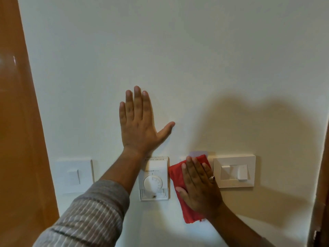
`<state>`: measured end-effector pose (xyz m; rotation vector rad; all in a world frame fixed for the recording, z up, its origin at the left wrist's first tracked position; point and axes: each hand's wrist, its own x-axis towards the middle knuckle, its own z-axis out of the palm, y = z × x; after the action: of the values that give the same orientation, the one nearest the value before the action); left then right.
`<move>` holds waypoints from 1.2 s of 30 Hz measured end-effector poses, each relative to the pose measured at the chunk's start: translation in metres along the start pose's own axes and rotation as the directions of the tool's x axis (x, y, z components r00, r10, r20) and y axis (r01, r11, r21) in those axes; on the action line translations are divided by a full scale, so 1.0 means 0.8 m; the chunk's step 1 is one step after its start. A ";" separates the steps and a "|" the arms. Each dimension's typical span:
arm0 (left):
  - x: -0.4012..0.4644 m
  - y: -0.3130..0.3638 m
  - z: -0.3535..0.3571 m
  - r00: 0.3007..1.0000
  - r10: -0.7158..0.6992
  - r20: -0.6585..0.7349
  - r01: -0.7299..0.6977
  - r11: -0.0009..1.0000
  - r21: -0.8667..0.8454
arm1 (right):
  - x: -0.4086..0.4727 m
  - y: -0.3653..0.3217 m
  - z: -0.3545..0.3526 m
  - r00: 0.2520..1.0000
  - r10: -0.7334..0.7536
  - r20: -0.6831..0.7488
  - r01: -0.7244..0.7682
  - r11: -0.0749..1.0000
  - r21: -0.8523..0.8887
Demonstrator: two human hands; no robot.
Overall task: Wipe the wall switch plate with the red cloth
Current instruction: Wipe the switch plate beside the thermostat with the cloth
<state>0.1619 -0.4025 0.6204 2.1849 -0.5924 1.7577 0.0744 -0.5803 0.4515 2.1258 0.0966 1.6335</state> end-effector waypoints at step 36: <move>-0.001 -0.002 -0.007 1.000 0.026 0.013 -0.026 1.000 -0.005 | -0.032 0.057 0.001 0.912 -0.408 -0.030 0.407 0.912 -0.040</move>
<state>0.1578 -0.3987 0.6207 2.1969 -0.6295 1.7545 0.0576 -0.6295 0.4466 1.8888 0.4896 1.4129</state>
